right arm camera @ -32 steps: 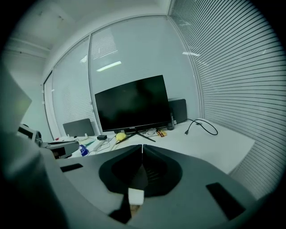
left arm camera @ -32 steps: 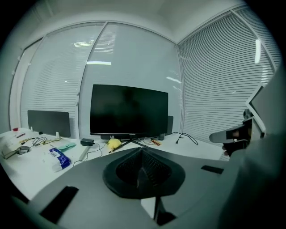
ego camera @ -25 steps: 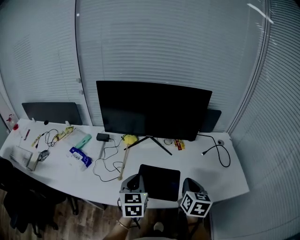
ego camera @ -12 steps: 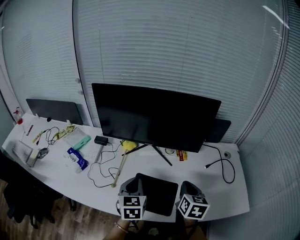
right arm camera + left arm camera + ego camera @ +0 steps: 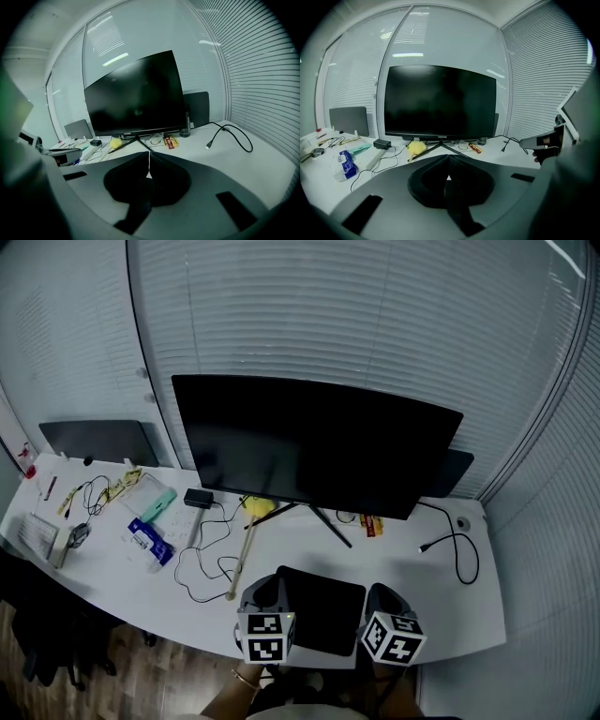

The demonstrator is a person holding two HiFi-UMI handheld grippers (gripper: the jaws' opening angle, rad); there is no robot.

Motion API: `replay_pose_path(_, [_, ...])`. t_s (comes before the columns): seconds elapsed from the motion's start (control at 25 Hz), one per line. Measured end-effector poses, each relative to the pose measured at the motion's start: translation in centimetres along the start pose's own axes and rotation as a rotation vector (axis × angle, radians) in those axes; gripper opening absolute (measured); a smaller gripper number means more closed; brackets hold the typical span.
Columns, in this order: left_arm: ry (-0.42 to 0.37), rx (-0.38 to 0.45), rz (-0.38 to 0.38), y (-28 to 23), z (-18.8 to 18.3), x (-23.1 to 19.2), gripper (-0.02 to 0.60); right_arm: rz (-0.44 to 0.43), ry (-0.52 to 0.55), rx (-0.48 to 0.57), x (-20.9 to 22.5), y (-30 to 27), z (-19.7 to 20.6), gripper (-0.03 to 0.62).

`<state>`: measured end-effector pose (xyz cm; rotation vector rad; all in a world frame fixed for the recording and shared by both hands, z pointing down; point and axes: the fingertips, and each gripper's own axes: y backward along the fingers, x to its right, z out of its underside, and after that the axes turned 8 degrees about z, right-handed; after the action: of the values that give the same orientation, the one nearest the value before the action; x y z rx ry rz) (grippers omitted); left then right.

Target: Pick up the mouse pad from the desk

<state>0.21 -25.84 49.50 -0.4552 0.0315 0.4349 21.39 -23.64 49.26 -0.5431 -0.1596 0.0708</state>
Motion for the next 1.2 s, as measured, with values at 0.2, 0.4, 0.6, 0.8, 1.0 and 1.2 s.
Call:
replay_pose_path(0.2, [0.003, -0.031, 0.003, 0.0, 1.4, -1.1, 0.005, 0.019, -0.009, -0.039, -0.4, -0.5, 1.7, 0.034])
replay_pose_path(0.4, [0.013, -0.081, 0.007, 0.2, 3.2, -1.9, 0.005, 0.044, -0.015, -0.095, -0.5, -0.6, 4.0, 0.035])
replay_pose_path(0.6, [0.021, -0.117, 0.012, -0.4, 4.9, -2.2, 0.005, 0.059, -0.016, -0.139, -0.2, -1.1, 5.8, 0.035])
replay_pose_path(0.8, [0.037, -0.16, 0.019, -0.9, 6.9, -2.4, 0.005, 0.07, -0.009, -0.188, 0.1, -1.5, 7.8, 0.035])
replay_pose_path(1.0, [0.046, -0.197, 0.023, -1.4, 8.4, -2.6, 0.005, 0.075, -0.004, -0.234, 0.2, -2.0, 9.5, 0.035])
replay_pose_path(1.2, [0.043, -0.215, 0.029, -2.0, 9.0, -2.6, 0.005, 0.075, -0.004, -0.26, 0.3, -2.5, 10.4, 0.035])
